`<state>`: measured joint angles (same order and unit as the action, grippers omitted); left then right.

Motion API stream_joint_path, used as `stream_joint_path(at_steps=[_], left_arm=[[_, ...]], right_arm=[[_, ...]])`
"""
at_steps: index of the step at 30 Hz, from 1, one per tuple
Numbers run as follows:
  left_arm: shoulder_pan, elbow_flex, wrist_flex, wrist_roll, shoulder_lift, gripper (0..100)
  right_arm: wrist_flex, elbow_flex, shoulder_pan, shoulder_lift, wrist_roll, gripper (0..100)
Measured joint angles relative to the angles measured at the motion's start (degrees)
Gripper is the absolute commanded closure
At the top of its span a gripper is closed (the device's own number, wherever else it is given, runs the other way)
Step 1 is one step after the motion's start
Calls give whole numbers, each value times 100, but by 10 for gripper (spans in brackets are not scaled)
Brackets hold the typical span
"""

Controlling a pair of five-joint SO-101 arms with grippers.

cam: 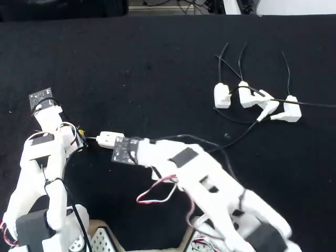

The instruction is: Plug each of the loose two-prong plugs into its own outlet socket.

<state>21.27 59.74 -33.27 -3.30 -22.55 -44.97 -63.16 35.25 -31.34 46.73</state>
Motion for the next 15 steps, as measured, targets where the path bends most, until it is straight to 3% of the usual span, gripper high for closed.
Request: stream_joint_path(at_steps=[7,15], left_arm=[[0,0,0,0,0,791],[0,0,0,0,0,791]], right_arm=[[-1363,-70,-44,-1477,-510,988],[237,-818,167,-686,-1301,988]])
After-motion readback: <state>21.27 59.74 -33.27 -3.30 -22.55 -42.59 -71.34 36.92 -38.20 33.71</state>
